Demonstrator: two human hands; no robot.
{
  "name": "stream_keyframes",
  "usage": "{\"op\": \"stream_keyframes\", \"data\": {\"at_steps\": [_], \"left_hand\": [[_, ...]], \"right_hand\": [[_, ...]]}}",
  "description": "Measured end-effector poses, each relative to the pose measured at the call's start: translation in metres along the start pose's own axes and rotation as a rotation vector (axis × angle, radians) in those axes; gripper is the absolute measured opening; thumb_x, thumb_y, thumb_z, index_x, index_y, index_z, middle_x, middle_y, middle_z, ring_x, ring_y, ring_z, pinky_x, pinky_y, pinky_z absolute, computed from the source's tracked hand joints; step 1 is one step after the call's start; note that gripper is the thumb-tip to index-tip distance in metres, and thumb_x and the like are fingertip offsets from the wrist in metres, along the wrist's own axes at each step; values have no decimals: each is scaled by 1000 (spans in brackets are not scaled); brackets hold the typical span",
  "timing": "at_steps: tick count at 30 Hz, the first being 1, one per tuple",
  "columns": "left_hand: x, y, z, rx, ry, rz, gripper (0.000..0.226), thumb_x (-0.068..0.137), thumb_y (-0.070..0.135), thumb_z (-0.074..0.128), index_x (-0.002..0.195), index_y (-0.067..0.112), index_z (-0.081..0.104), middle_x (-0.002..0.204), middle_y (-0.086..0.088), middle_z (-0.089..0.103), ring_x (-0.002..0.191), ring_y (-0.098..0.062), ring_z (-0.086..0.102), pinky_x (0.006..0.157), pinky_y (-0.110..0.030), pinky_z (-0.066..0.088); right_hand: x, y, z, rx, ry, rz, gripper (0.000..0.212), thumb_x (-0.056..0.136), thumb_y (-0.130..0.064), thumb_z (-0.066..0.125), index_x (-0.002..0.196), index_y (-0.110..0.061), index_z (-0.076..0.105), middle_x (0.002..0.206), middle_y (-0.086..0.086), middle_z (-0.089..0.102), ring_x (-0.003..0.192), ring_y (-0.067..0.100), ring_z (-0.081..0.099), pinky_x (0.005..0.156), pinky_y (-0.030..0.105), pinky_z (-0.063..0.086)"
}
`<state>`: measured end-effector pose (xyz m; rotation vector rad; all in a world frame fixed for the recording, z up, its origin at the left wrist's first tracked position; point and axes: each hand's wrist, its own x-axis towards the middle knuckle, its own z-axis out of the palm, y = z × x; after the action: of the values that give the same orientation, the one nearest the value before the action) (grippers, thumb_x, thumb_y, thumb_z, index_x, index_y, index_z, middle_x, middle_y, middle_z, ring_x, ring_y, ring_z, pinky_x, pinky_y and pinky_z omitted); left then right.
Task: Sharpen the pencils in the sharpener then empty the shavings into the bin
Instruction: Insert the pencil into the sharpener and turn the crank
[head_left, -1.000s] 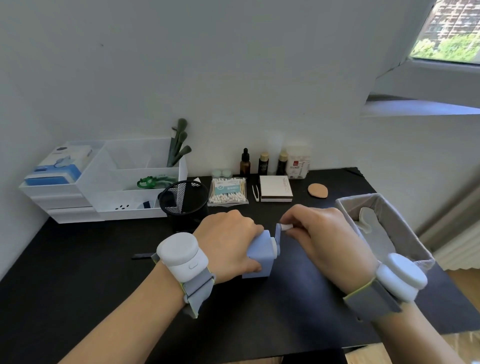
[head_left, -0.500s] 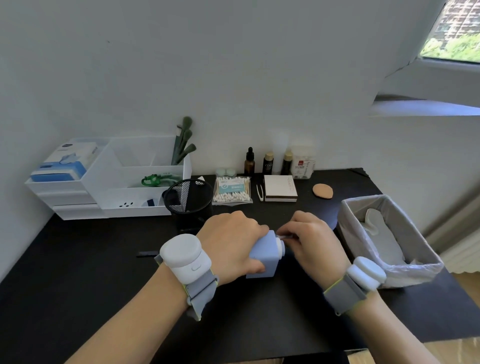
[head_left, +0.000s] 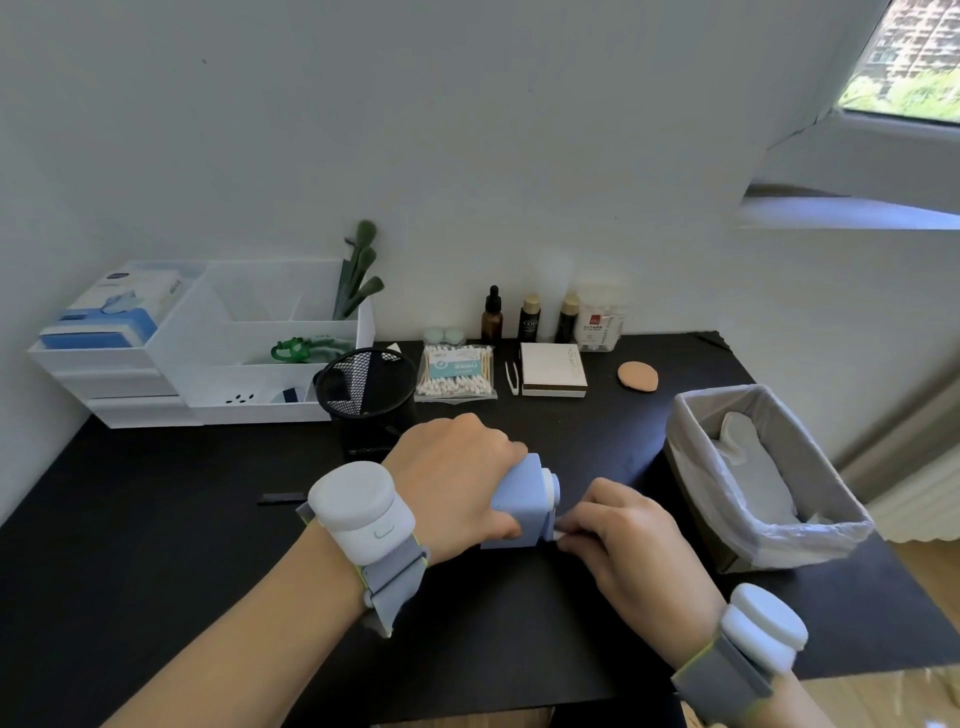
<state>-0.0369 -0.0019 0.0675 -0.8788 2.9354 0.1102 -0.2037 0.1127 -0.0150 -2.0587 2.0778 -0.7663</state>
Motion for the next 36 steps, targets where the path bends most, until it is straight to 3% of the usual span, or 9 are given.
{"op": "stream_keyframes", "data": {"at_steps": [4,8,11,15,19,23,30,36], "left_hand": [[0,2,-2,-4,-7,-12,34,80,54,62,97,25,56,87,8,54,88,-19,48,66,-32,35],[0,4,-3,-1,-13,-16,35,81,54,63,99,25,57,89,7,56,88,-19,50,65,-31,35],[-1,3,-2,5,-10,-11,36,82,54,63,101,25,57,95,6,60,94,-20,53,66,-31,36],[-1,4,-3,10,-18,-6,33,82,54,62,94,25,52,88,7,56,85,-19,47,65,-31,38],[-1,4,-2,1,-22,-3,34,82,55,62,92,25,48,90,9,57,89,-19,50,66,-32,38],[1,3,-2,-3,-33,9,36,82,55,62,104,27,56,99,6,62,97,-20,54,70,-34,43],[1,2,-2,1,-14,16,33,80,53,63,89,25,48,86,7,57,83,-18,48,64,-31,37],[2,1,0,-14,-10,12,33,80,54,63,92,25,51,87,8,59,82,-17,48,66,-31,41]], "right_hand": [[-7,-4,-10,60,-4,2,9,77,-21,75,85,-26,74,79,-15,54,71,8,57,62,26,51],[-12,-7,-24,130,-27,12,12,78,-19,78,87,-28,76,78,-22,51,70,0,56,65,14,44],[-11,-13,-38,140,10,-7,13,78,-17,79,88,-26,76,79,-19,53,71,0,56,65,11,42],[5,-21,-51,58,137,-20,15,79,-13,78,90,-23,77,80,-12,59,71,3,56,65,18,47],[31,-20,-51,9,216,-6,15,78,-10,78,89,-19,78,82,-8,63,70,4,53,65,11,38],[52,-8,-37,43,218,29,15,79,-9,76,91,-17,78,86,-2,65,77,15,62,68,28,51],[57,14,1,27,97,88,14,82,-11,71,91,-19,78,89,-1,63,83,22,62,69,42,54],[23,17,10,57,2,64,10,79,-15,73,83,-23,74,80,-7,55,74,19,59,62,38,52]]}}
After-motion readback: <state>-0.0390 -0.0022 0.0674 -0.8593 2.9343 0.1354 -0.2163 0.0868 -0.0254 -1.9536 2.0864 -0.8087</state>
